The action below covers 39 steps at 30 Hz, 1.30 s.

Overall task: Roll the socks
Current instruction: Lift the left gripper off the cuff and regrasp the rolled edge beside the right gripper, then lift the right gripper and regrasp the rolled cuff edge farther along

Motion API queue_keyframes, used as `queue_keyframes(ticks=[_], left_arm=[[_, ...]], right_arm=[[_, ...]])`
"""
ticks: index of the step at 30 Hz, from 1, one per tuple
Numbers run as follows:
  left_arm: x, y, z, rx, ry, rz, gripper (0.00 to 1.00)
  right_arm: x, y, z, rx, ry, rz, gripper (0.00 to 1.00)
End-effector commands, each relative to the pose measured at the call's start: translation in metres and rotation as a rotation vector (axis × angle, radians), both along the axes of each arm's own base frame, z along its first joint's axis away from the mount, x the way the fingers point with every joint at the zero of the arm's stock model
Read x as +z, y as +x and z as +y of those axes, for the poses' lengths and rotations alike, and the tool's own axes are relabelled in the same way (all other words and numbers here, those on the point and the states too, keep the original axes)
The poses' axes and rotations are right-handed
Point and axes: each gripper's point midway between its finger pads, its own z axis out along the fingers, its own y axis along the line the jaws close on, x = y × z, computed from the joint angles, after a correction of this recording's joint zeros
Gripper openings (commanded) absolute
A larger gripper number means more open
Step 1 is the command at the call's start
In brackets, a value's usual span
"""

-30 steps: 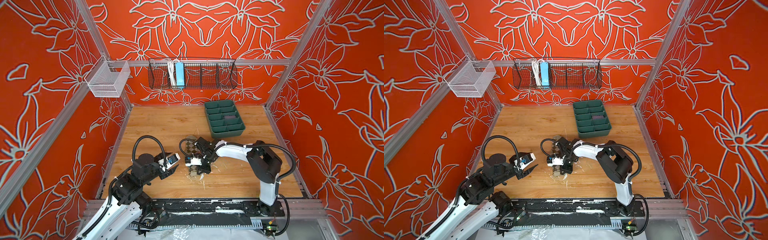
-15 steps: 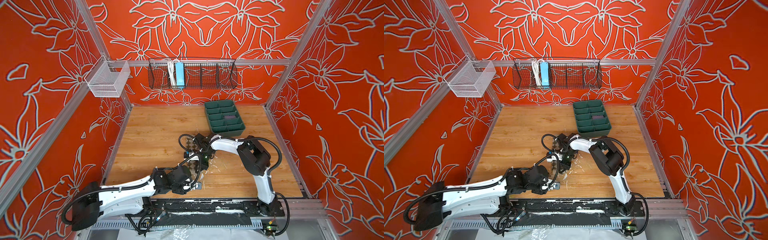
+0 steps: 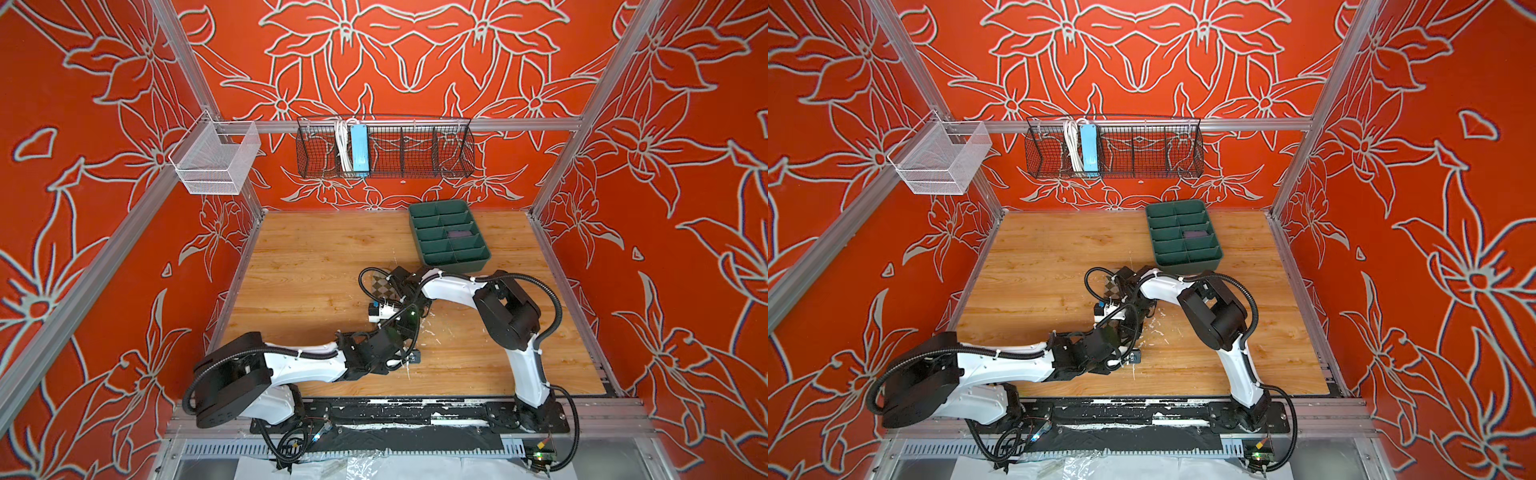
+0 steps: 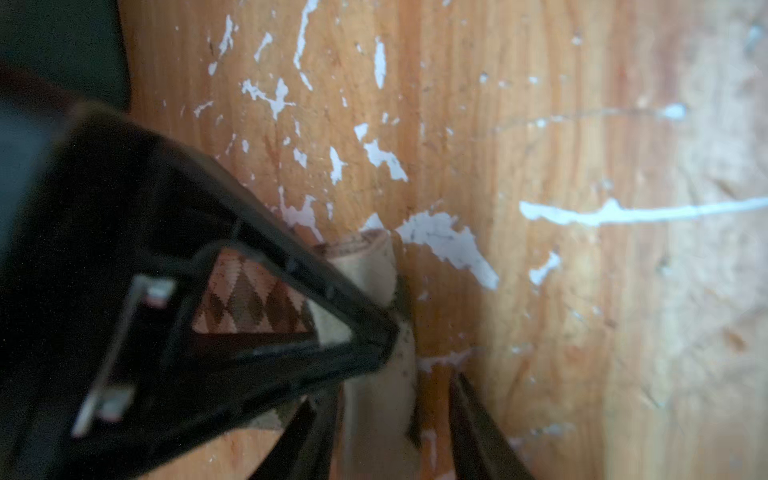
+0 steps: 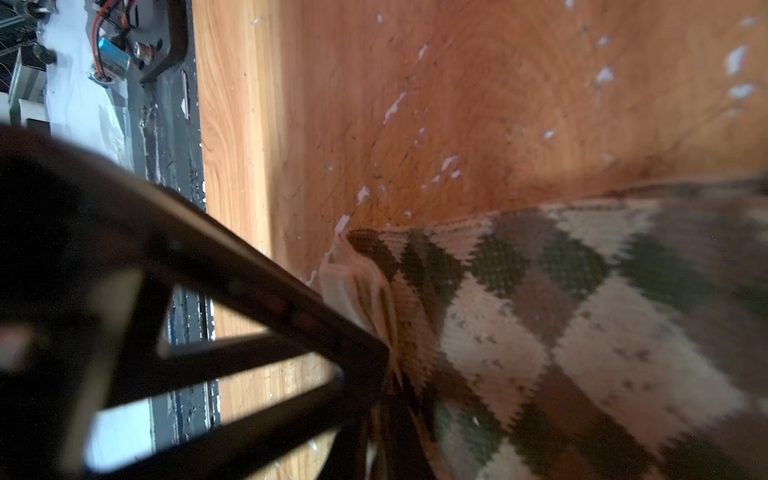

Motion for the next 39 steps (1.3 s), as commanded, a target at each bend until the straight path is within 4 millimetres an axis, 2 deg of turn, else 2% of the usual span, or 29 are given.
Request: queue_keyframes(ticks=[1, 4, 8, 10, 14, 17, 20, 22, 24, 27, 28, 30, 34, 36, 39], left_arm=[[-0.025, -0.007, 0.021, 0.020, 0.150, 0.060, 0.25], [-0.032, -0.012, 0.023, 0.013, 0.177, 0.095, 0.11], [-0.036, -0.016, 0.026, 0.010, 0.201, 0.120, 0.01], [-0.037, -0.019, 0.029, 0.011, 0.214, 0.136, 0.00], [-0.035, -0.025, 0.028, 0.011, 0.210, 0.178, 0.00], [-0.030, -0.037, 0.025, -0.018, 0.207, 0.253, 0.00], [-0.026, -0.055, 0.024, -0.047, 0.194, 0.372, 0.00], [-0.023, -0.062, 0.023, -0.033, 0.166, 0.455, 0.00], [-0.018, -0.063, 0.022, -0.005, 0.129, 0.531, 0.00], [-0.008, -0.063, 0.018, 0.043, 0.053, 0.676, 0.01], [-0.005, -0.063, 0.017, 0.059, 0.030, 0.723, 0.01], [-0.003, -0.061, 0.016, 0.094, -0.005, 0.789, 0.01], [-0.004, -0.056, 0.016, 0.144, -0.022, 0.888, 0.01], [-0.005, -0.053, 0.016, 0.166, -0.027, 0.915, 0.01], [-0.006, -0.047, 0.017, 0.194, -0.036, 0.928, 0.01]], right_arm=[[-0.015, 0.011, -0.014, -0.018, -0.025, -0.048, 0.09], [0.002, 0.019, -0.013, -0.081, 0.046, -0.063, 0.10], [0.020, 0.026, -0.018, -0.137, 0.101, -0.086, 0.18], [0.031, 0.029, -0.023, -0.169, 0.113, -0.109, 0.21], [0.061, 0.037, -0.034, -0.262, 0.175, -0.197, 0.35], [0.085, 0.053, -0.051, -0.395, 0.192, -0.349, 0.39], [0.115, 0.076, -0.084, -0.594, 0.170, -0.581, 0.39], [0.145, 0.082, -0.108, -0.725, 0.204, -0.730, 0.39], [0.173, 0.070, -0.121, -0.763, 0.300, -0.823, 0.39], [0.210, 0.032, -0.125, -0.706, 0.490, -0.878, 0.46], [0.216, 0.019, -0.125, -0.662, 0.523, -0.892, 0.49], [0.218, -0.004, -0.125, -0.556, 0.531, -0.931, 0.49], [0.188, -0.041, -0.114, -0.272, 0.449, -1.031, 0.50], [0.170, -0.055, -0.099, -0.137, 0.423, -1.056, 0.50], [0.140, -0.064, -0.071, 0.053, 0.362, -1.163, 0.50]])
